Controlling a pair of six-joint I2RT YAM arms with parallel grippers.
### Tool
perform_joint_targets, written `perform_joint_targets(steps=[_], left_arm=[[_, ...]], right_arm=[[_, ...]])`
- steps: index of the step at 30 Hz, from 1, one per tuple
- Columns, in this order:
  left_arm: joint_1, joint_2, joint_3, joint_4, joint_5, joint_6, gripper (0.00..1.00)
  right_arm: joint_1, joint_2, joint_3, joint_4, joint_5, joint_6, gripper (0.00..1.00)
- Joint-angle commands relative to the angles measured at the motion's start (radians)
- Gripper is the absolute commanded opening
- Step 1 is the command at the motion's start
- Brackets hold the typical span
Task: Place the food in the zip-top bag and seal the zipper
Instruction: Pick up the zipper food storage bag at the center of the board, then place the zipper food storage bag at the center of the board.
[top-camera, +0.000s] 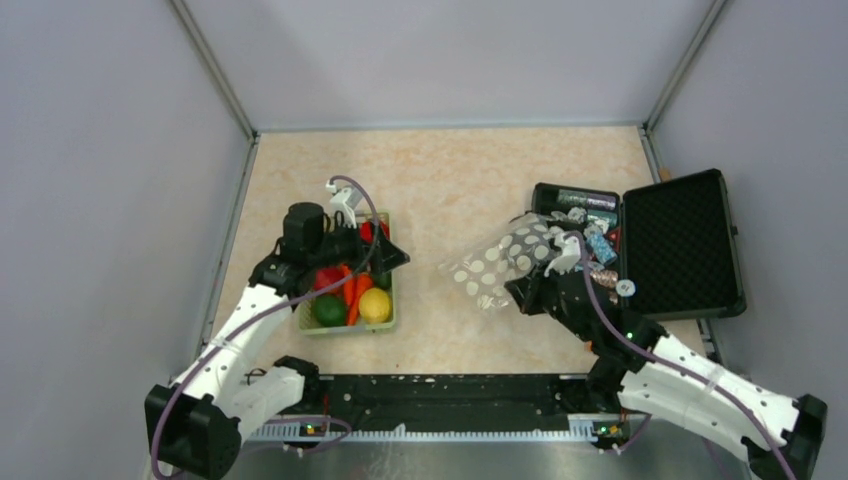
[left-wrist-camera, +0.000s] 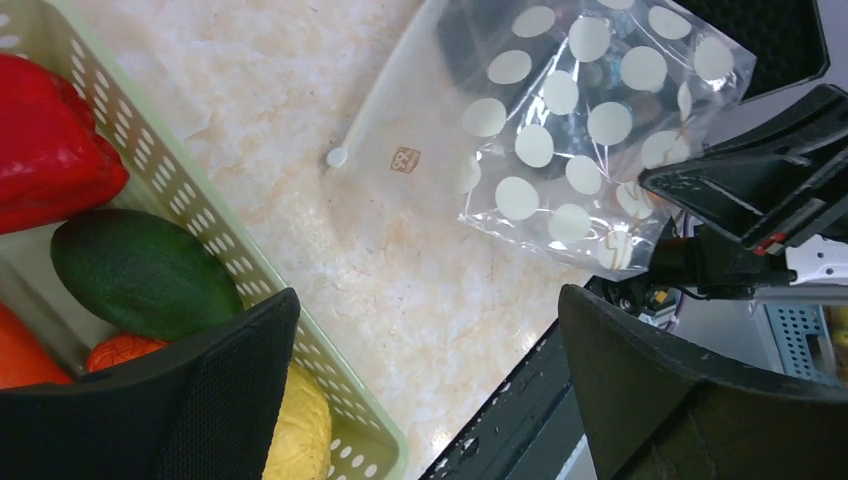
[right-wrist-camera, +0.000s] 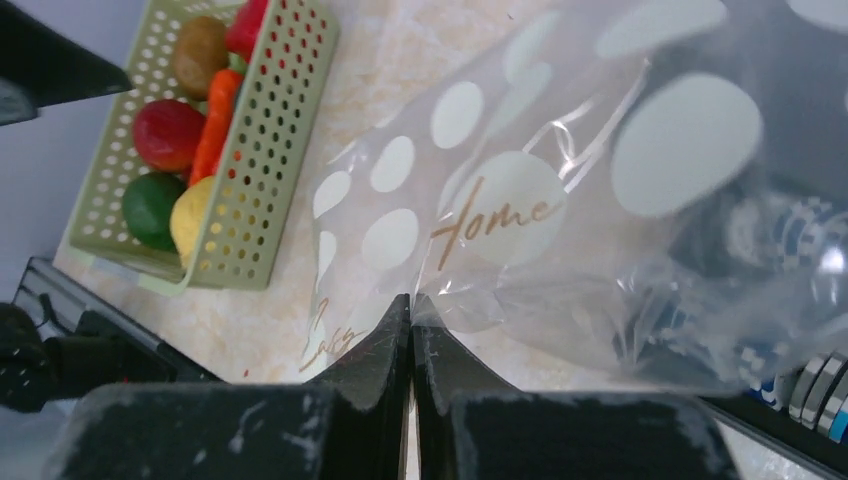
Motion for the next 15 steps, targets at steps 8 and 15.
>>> perform_joint_targets(steps=[8,15], left_arm=[[-0.030,0.049,0.043,0.160,0.049,-0.043,0.99],[0.007,0.071,0.069,0.169,0.145,-0.033,0.99]], right_arm=[[-0.029,-0.261,0.009,0.071,-0.448,-0.199,0.00],[-0.029,-0.274,0.070,0.048,-0.647,-0.276,0.00]])
